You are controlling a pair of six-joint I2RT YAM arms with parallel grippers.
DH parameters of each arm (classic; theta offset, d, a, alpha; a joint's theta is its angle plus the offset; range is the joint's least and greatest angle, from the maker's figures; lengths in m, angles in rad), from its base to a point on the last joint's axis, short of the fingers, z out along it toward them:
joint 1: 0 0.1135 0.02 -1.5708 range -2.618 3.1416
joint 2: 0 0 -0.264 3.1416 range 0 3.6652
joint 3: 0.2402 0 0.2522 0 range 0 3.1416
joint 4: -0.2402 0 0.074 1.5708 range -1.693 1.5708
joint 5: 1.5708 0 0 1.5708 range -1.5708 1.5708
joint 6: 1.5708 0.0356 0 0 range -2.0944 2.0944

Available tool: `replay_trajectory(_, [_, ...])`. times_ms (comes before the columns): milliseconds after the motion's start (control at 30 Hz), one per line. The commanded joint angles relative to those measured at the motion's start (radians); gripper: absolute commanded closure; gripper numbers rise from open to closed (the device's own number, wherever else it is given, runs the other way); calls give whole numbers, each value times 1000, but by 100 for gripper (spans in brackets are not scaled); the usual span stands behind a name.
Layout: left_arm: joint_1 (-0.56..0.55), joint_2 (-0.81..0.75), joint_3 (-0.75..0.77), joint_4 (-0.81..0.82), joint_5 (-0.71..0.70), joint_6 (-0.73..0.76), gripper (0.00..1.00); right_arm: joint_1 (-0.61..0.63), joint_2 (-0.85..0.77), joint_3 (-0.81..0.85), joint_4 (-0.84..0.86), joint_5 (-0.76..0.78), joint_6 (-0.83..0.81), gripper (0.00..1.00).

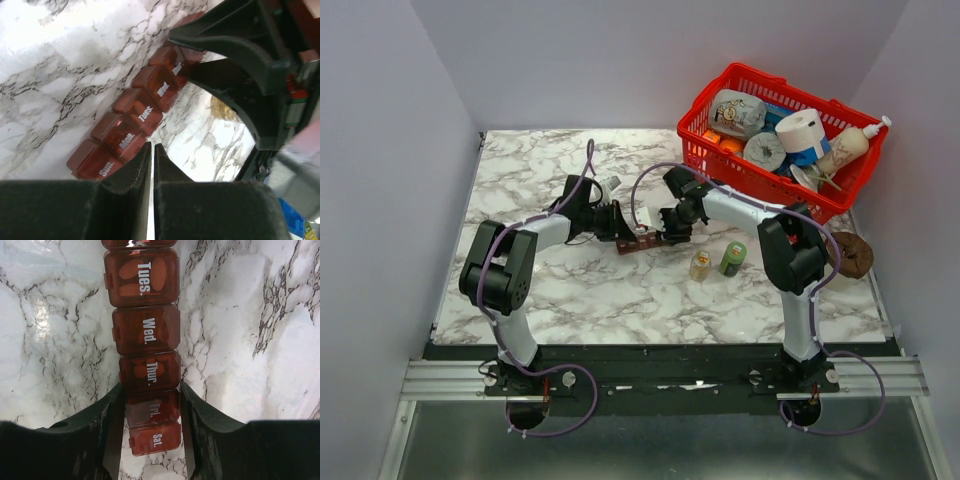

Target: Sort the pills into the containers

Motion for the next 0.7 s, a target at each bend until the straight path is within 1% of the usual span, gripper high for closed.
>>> replay_trajectory(0, [-5,-46,43,11,-12,-28,87,6,50,11,-24,38,10,61])
replay_trajectory(233, [-5,-34,60,-14,-20,-18,87,6,52,14,-25,41,13,62])
replay_trajectory(300, [-5,-6,60,-64,-31,-1,87,6,53,18,-27,43,13,64])
replay_trajectory(467, [-5,81,49,-123,-72,30,88,7,58,18,-27,47,14,64])
replay_trajectory(667, [-7,97,70,-178,-127,77,88,7,63,18,-25,60,16,64])
